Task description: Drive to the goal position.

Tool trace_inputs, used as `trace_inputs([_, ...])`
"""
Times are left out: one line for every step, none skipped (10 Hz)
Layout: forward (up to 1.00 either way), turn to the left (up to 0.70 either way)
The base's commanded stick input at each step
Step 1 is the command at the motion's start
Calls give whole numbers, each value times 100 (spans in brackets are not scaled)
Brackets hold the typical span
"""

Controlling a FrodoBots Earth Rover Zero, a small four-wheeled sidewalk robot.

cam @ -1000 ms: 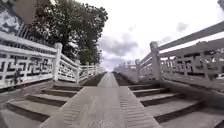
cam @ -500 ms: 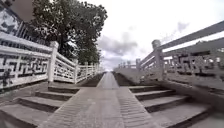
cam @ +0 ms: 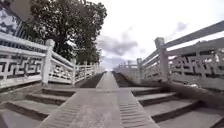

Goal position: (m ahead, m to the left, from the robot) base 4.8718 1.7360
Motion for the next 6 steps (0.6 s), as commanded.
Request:
trace_inputs([45, 0])
trace_inputs([45, 4])
trace_inputs([45, 8])
trace_inputs([45, 12])
trace_inputs([45, 16])
trace_inputs([45, 20])
